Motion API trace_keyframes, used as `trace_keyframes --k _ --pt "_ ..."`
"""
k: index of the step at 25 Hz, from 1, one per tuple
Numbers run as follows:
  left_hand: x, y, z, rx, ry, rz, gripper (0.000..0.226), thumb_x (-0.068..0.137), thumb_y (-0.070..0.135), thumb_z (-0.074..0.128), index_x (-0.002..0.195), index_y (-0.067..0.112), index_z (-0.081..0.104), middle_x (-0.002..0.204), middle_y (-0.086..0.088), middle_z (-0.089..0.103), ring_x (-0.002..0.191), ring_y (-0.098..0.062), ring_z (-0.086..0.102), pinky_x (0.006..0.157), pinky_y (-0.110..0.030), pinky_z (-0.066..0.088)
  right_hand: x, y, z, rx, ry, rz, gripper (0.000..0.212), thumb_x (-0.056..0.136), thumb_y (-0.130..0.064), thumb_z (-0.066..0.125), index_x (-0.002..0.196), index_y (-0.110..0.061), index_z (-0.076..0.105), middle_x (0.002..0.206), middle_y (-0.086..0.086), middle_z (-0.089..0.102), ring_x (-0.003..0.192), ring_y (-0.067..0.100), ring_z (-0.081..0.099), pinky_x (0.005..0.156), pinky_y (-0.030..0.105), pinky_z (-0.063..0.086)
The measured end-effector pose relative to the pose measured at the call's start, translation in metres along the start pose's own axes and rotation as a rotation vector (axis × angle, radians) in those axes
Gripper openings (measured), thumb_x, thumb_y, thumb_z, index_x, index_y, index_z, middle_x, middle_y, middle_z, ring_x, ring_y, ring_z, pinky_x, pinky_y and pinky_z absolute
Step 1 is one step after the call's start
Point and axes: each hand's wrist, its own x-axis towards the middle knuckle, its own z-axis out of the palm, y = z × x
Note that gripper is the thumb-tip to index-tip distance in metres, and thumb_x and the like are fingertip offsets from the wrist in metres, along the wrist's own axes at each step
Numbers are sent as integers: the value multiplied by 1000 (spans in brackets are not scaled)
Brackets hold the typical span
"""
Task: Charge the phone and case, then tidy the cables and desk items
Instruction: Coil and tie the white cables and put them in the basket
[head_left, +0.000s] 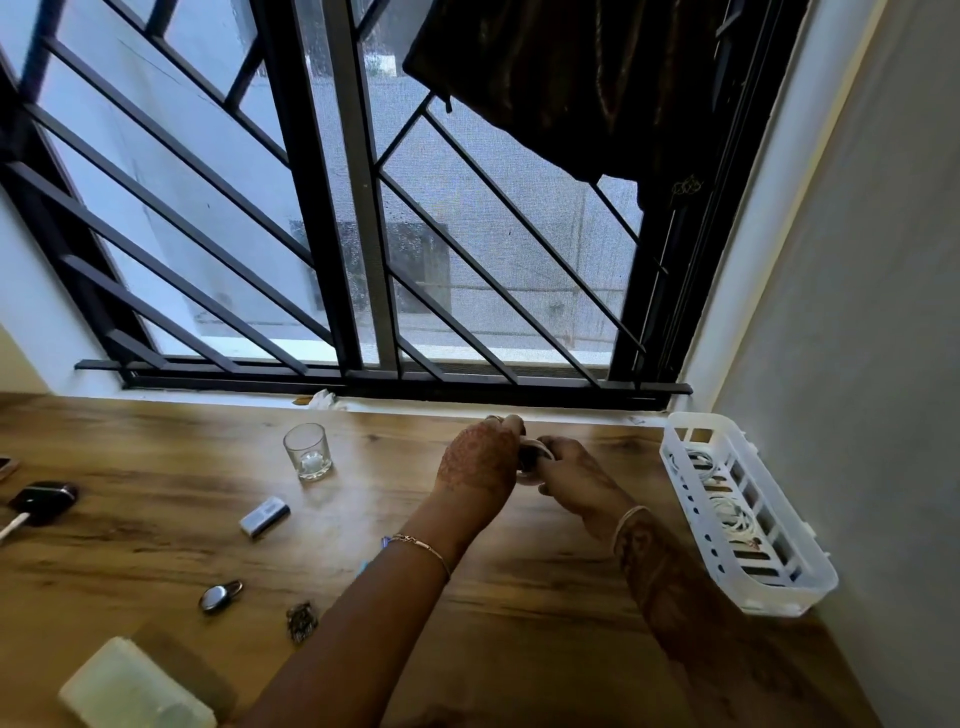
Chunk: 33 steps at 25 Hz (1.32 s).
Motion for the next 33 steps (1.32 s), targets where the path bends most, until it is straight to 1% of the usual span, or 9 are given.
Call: trace_keyframes --k 5,11,15,18,21,23,27,31,33 --pt "3 0 -5 -30 -12 -39 18 94 11 51 111 11 56 106 -13 64 94 -29 63 80 -37 54 0 3 -8 179 -75 38 19 93 -26 51 94 -20 68 99 4 71 99 20 63 89 36 49" --pt "10 -4 -20 -354 -188 -209 34 99 31 45 110 3 60 105 -18 65 92 -33 62 83 -41 54 -4 10 -19 483 -227 13 24 91 -26 58 104 -10 70 103 8 73 92 17 67 81 30 56" --pt "9 -2 -24 -927 -294 -409 44 98 38 44 108 -1 60 76 -7 53 60 -14 41 53 -26 37 -6 14 -22 677 -229 7 26 92 -21 58 115 -7 58 104 13 69 92 22 66 91 39 52" --pt "6 -3 -20 -1147 -300 -488 41 98 39 46 103 1 58 68 -4 44 53 -10 31 42 -19 28 -7 12 -17 497 -102 -107 22 90 -18 62 110 -17 53 107 11 68 94 20 65 83 31 55" --pt "3 -1 -13 -1243 -293 -548 35 99 38 44 89 7 55 65 -3 41 50 -9 27 38 -17 23 -6 10 -10 28 201 -448 37 80 -10 72 111 -25 58 110 -2 59 95 10 59 70 19 53" --pt "2 -1 -10 -1266 -280 -582 35 100 38 41 87 10 55 66 -3 42 50 -9 28 40 -17 23 -2 6 -6 -180 302 -606 31 76 -12 76 104 -23 68 106 -5 59 96 9 57 70 18 49" --pt "2 -1 -10 -1250 -281 -582 37 100 42 38 89 11 57 71 -3 47 57 -10 33 45 -20 27 0 5 -4 -252 395 -634 17 78 -19 74 95 -20 72 95 -4 66 92 11 56 75 32 52" --pt "5 2 -5 -1053 -212 -511 41 100 43 36 100 8 56 78 -3 50 63 -12 39 52 -25 33 0 9 3 -223 443 -584 17 86 -16 66 103 -16 67 104 -2 65 99 13 59 84 34 53" --pt "5 1 0 -898 -162 -450 39 100 42 35 107 8 54 90 -7 56 72 -16 47 63 -32 40 1 8 2 -124 484 -546 12 88 -19 64 100 -17 64 100 -5 63 92 11 62 79 31 54"
